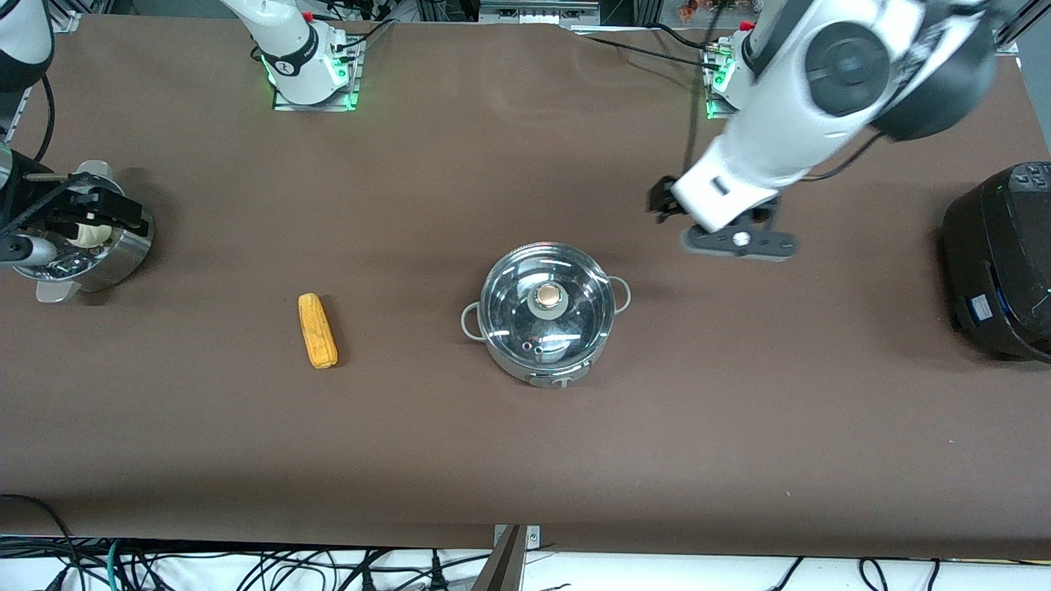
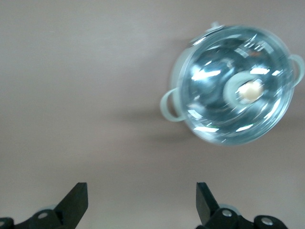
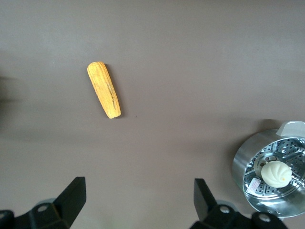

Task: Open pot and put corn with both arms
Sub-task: 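Reach the left gripper to the lid knob while the right gripper reaches the corn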

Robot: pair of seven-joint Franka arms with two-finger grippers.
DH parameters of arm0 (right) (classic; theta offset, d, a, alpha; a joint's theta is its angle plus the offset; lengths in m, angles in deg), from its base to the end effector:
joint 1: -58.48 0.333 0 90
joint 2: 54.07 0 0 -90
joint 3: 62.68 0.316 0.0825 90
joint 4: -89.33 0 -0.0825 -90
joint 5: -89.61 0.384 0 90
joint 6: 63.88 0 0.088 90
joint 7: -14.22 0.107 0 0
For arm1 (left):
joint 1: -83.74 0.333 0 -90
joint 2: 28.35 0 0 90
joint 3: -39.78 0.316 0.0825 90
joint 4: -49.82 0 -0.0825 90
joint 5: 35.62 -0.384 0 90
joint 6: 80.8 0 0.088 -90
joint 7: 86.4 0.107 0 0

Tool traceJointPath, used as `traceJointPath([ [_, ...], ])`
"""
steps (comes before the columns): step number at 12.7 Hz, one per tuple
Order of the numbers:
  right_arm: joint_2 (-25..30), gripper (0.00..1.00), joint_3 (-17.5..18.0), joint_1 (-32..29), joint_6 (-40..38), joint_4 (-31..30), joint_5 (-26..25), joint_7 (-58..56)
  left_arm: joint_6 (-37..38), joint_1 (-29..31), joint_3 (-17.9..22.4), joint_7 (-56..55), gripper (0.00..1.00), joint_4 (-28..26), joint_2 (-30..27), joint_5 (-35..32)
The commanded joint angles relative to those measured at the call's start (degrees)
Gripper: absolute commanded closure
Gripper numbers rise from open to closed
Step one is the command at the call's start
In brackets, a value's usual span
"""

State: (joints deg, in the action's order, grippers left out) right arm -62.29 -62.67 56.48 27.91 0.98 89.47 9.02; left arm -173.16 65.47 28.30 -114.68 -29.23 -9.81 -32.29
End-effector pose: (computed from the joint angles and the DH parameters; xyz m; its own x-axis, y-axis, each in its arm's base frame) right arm 0.5962 -0.0210 0.5580 0.9949 0.0562 -0.0832 0.0560 -0.9984 -0.0052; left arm 0.5680 -0.3098 0.5269 0.9911 -0.0176 -0.1322 -0.0089 -0.9978 0.0659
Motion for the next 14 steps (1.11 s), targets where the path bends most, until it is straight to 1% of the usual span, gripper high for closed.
traceJointPath([
  [1, -3.64, 0.00, 0.17, -0.02, 3.12, 1.43, -0.20, -0.34, -5.43, -4.21, 0.59, -8.34, 0.00, 6.72, 7.55, 0.28],
  [3, -5.57, 0.00, 0.26, -0.02, 4.36, 1.43, -0.12, -0.87, -13.17, -6.94, 0.68, -11.61, 0.00, 6.71, 10.97, 0.19],
  [4, -6.97, 0.00, 0.43, 0.24, 5.50, 1.52, -0.29, -0.95, -16.51, -7.30, 0.59, -11.71, 0.00, 6.54, 12.47, 0.11],
  [6, -10.57, 0.00, 0.52, 1.74, 11.01, 1.52, 0.06, -0.95, -22.06, -8.43, 0.59, -11.18, 0.00, 6.45, 16.42, 0.02],
  [7, -12.76, 0.00, 0.52, 2.78, 14.18, 1.52, 0.15, -0.95, -22.95, -10.36, 0.76, -11.09, 0.00, 6.45, 17.66, -0.85],
  [9, -16.90, 0.00, 0.52, 5.33, 17.88, 1.52, 0.06, -1.56, -23.14, -11.43, 0.68, -11.00, 0.00, 6.36, 20.03, -7.07],
  [11, -20.51, 0.00, 0.52, 7.71, 23.50, 1.17, 0.06, -2.62, -23.66, -12.75, 0.68, -11.01, 0.00, 6.36, 21.09, -7.89],
  [12, -22.35, 0.00, 1.13, 7.98, 25.35, 1.25, 0.23, -2.88, -23.66, -12.75, 0.68, -10.83, 0.00, 6.36, 21.10, -8.07],
  [13, -23.76, 0.00, 2.79, 7.89, 27.20, 1.25, 0.84, -2.97, -23.92, -12.75, 0.68, -10.74, 0.00, 6.36, 21.27, -8.07],
  [14, -25.51, 0.00, 3.33, 7.89, 29.13, 1.25, 1.02, -3.06, -25.67, -12.84, 0.76, -10.74, 0.00, 6.27, 21.79, -8.24],
])
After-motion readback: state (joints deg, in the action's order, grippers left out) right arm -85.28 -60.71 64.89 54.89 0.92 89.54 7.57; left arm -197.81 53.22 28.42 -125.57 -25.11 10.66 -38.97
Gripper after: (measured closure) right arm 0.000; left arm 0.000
